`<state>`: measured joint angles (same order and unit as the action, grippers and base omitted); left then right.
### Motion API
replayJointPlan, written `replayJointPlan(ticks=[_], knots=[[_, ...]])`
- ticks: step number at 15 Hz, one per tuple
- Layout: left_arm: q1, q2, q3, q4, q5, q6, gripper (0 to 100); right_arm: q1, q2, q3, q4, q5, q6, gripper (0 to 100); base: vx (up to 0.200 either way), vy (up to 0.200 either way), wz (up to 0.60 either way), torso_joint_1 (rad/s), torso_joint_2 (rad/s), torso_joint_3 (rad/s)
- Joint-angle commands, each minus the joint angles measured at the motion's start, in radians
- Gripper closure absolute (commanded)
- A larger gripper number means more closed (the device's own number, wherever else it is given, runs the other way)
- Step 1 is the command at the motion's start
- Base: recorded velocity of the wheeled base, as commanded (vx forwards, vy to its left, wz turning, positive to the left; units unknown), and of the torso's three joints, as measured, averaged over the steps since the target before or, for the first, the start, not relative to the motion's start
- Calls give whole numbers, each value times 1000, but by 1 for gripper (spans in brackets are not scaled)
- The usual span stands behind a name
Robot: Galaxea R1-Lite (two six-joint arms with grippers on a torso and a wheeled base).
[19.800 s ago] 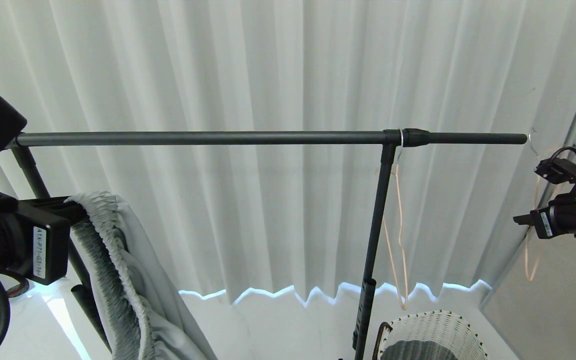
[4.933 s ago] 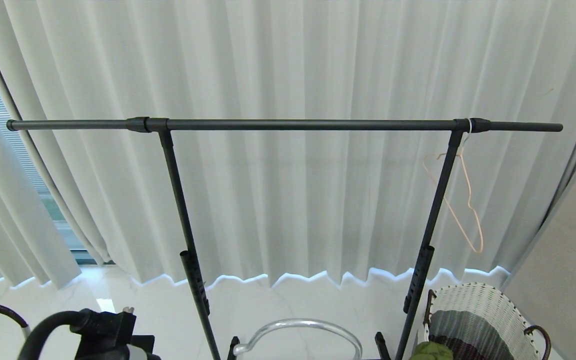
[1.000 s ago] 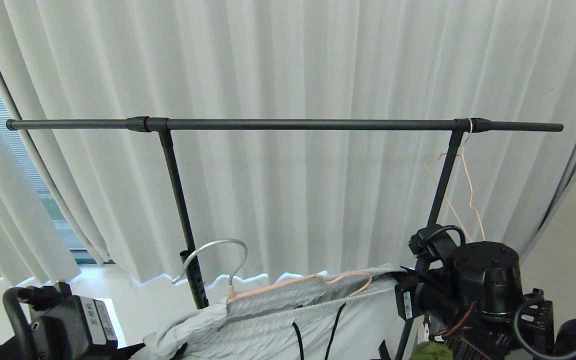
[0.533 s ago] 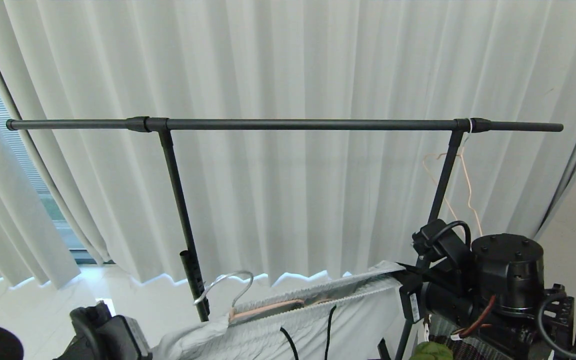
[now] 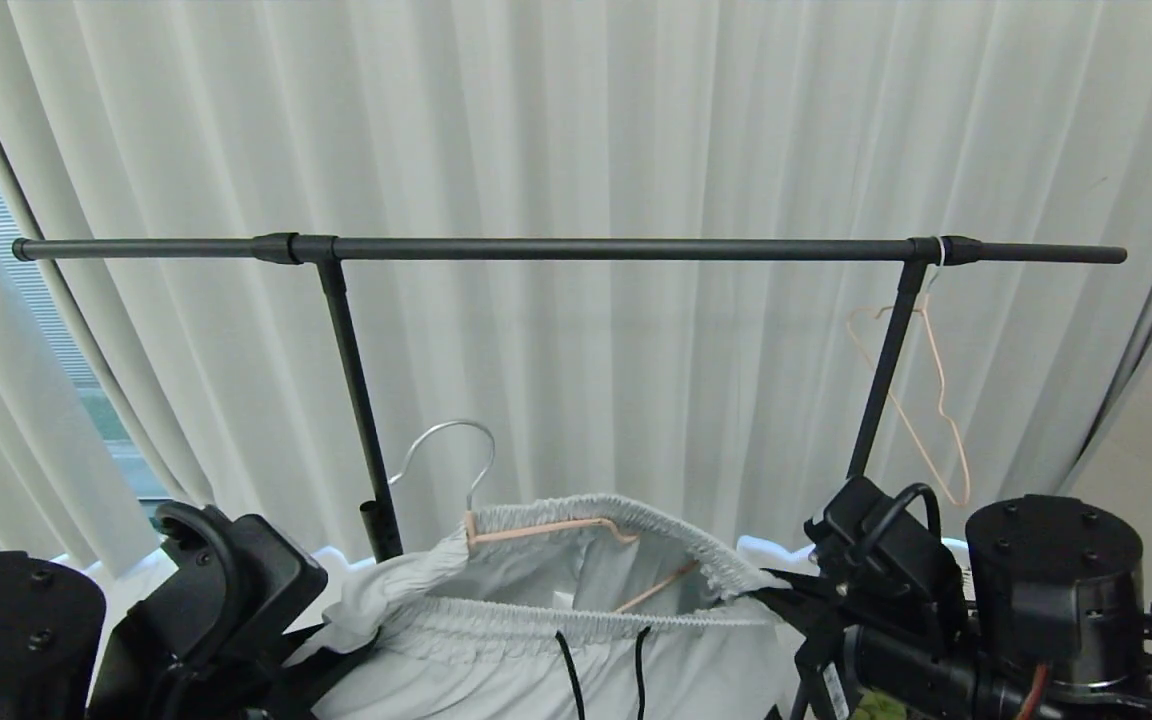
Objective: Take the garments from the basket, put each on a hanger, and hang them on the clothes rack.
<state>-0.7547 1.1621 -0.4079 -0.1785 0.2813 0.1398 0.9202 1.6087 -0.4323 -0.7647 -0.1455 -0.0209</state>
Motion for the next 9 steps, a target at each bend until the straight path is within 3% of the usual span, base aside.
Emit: replayJointPlan(ticks=[1,5,9], knots=[[-5,2,-2,-18,-4,0,100,77,-53,1,41,1,-2,0,0,0,0,0,0,0],[-64,-12,3,-73,-10,3,100,86,-79,-2,44,3,-30,0,0,0,0,0,0,0],[-170,-6,17,-75,-11,9,100,35,-145,-86,188,130,-159,0,0,0,0,0,0,0]])
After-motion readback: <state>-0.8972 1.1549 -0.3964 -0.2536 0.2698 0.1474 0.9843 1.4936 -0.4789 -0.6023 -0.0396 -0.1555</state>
